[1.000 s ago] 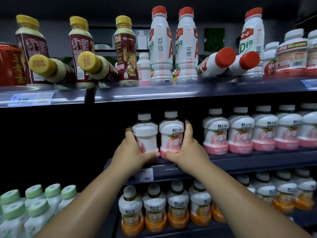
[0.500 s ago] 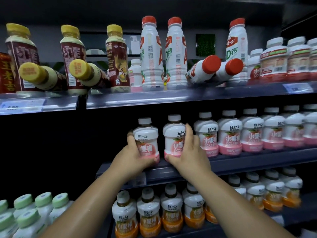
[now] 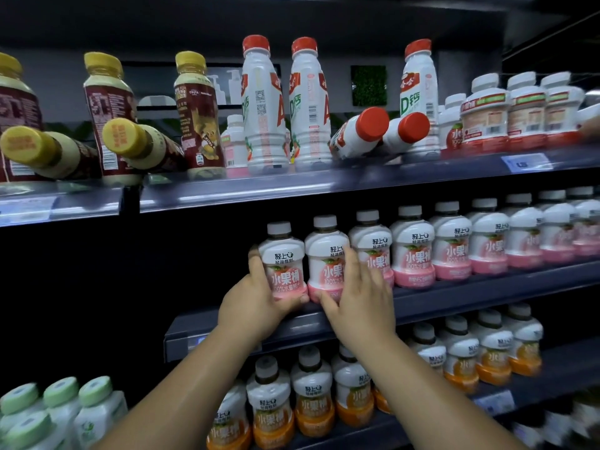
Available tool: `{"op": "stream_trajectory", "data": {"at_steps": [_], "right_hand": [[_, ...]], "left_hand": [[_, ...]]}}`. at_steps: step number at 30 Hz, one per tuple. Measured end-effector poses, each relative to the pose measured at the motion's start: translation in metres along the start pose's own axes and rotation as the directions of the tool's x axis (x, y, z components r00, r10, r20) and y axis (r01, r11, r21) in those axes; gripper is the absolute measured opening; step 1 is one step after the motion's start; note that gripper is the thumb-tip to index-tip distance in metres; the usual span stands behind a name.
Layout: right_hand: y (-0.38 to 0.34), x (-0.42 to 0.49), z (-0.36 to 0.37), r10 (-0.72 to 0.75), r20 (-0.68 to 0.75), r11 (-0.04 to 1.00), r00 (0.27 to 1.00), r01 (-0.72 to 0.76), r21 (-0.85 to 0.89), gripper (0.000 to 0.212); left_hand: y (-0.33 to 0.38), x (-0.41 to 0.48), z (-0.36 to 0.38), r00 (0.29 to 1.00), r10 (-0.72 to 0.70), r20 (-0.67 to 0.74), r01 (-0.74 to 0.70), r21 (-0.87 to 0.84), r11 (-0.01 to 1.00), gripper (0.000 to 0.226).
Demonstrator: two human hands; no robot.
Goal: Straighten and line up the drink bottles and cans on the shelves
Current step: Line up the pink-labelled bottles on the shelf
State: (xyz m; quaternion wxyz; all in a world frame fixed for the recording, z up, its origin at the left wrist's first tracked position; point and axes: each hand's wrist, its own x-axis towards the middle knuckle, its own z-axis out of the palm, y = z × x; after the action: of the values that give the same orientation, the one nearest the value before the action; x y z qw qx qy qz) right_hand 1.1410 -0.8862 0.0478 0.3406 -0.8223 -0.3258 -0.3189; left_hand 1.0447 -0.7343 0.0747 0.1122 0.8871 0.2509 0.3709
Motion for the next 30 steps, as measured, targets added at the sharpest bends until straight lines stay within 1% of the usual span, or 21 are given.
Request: {"op": "stream_trajectory", "data": {"at_steps": [3, 5, 8, 11, 13, 15, 18, 23, 30], "right_hand": [[0.006, -0.006, 0.001, 0.001, 0.042, 0.998, 0.999, -0.004, 0.066, 0.087], [0.01, -0.011, 0.001, -0.018, 0.089, 0.997, 0.996, 0.011, 0.08, 0.086], [0.013, -0.018, 0.0, -0.058, 0.151, 0.997, 0.987, 0.049, 0.062, 0.086], [0.017, -0.022, -0.008, -0.094, 0.212, 0.996, 0.973, 0.091, 0.026, 0.085], [0.024, -0.026, -0.018, -0.121, 0.235, 0.992, 0.965, 0.125, -0.005, 0.082], [0.037, -0.03, -0.03, -0.139, 0.249, 0.988, 0.958, 0.15, -0.026, 0.079], [0.062, -0.035, -0.051, -0.136, 0.268, 0.988, 0.954, 0.151, -0.037, 0.074], [0.124, -0.04, -0.105, -0.099, 0.328, 0.992, 0.939, 0.119, -0.042, 0.073], [0.245, -0.039, -0.193, 0.018, 0.37, 0.998, 0.929, 0.005, -0.061, 0.073]], "left_hand": [[-0.001, 0.0, -0.001, 0.998, 0.016, 0.058, -0.017, 0.016, 1.0, 0.116], [0.001, -0.002, -0.001, 0.998, 0.01, 0.055, -0.011, 0.015, 1.0, 0.112], [0.006, -0.006, 0.0, 0.999, -0.025, 0.03, 0.024, 0.046, 0.999, 0.117], [0.012, -0.006, 0.002, 0.998, -0.054, 0.031, 0.051, 0.084, 0.995, 0.118], [0.017, -0.011, 0.002, 0.999, -0.037, -0.026, 0.039, 0.108, 0.993, 0.118], [0.028, -0.026, 0.002, 0.996, 0.0, -0.089, 0.016, 0.179, 0.984, 0.119], [0.057, -0.056, 0.01, 0.993, 0.076, -0.09, -0.053, 0.235, 0.97, 0.105], [0.131, -0.083, 0.033, 0.987, 0.158, -0.025, -0.148, 0.217, 0.965, 0.087], [0.245, -0.109, 0.089, 0.98, 0.182, 0.075, -0.191, 0.138, 0.972, 0.081]]}}
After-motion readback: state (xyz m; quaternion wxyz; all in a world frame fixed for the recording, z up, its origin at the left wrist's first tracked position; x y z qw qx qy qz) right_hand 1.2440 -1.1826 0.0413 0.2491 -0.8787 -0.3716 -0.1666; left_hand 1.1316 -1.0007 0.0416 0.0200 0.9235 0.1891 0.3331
